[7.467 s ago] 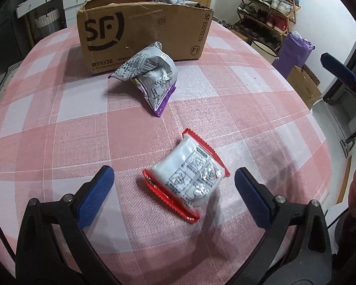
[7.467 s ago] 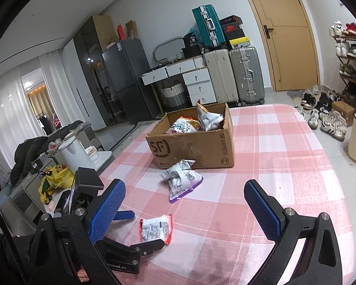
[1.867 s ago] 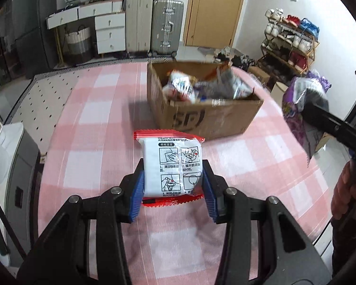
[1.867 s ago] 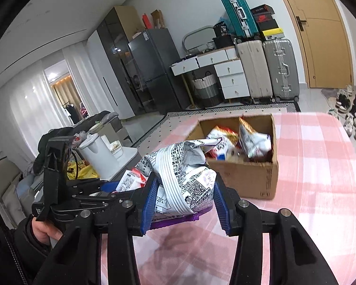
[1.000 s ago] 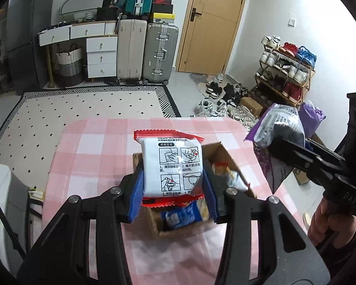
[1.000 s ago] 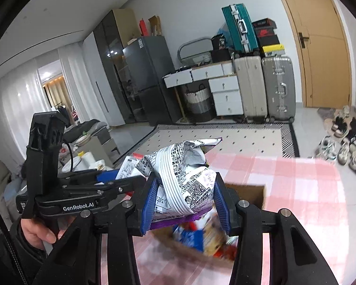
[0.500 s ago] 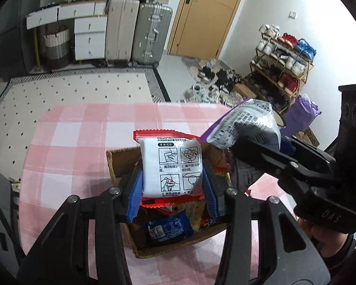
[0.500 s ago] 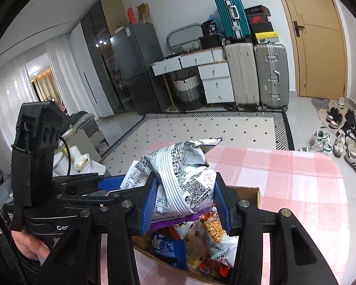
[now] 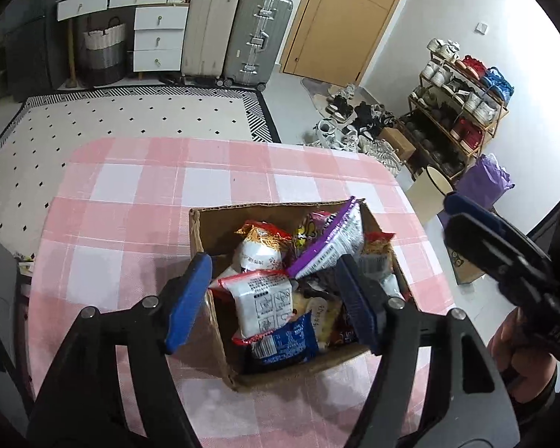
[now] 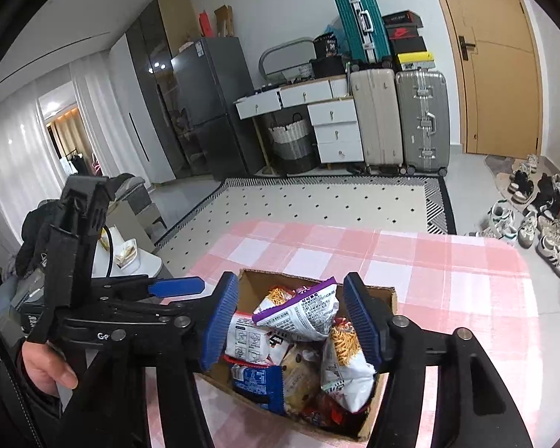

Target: Organize snacks

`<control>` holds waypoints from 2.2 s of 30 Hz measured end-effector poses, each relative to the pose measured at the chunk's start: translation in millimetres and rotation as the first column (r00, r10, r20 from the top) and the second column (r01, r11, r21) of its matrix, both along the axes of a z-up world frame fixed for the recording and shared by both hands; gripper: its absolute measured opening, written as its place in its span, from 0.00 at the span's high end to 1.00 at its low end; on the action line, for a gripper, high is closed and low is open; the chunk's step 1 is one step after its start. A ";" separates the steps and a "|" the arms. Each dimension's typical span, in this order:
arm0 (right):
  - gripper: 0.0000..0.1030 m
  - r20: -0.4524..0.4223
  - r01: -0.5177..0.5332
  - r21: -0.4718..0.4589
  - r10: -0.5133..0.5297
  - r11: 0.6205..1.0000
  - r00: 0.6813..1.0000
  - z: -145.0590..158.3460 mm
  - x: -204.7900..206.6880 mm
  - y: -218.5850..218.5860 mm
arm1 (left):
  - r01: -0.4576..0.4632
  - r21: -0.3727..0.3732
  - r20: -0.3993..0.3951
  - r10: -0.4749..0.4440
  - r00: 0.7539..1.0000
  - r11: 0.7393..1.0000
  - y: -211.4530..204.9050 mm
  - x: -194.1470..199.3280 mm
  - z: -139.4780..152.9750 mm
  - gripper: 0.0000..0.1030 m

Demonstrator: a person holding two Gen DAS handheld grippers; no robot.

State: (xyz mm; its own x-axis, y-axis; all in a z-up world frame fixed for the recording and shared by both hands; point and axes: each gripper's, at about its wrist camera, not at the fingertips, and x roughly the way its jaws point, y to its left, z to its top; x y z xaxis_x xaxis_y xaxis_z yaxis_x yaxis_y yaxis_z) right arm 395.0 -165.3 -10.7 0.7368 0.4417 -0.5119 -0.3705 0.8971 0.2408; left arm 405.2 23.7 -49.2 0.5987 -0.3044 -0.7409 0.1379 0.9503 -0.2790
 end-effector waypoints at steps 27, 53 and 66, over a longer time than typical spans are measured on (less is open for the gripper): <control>0.09 0.191 0.047 0.009 -0.048 0.999 0.980 32.3 -165.6 -26.7 | -0.185 0.230 0.336 0.101 0.937 0.955 -24.2 -200.0 68.8 0.13; 0.01 0.233 0.137 0.014 -0.137 0.990 0.963 -65.7 -277.8 -39.8 | -0.299 0.129 0.459 0.211 0.863 0.945 17.0 -287.1 -15.3 0.00; 0.01 0.261 0.178 0.018 -0.177 0.984 0.949 -106.1 -251.4 -45.2 | -0.310 0.216 0.465 0.182 0.867 0.926 -0.8 -260.5 -70.3 0.00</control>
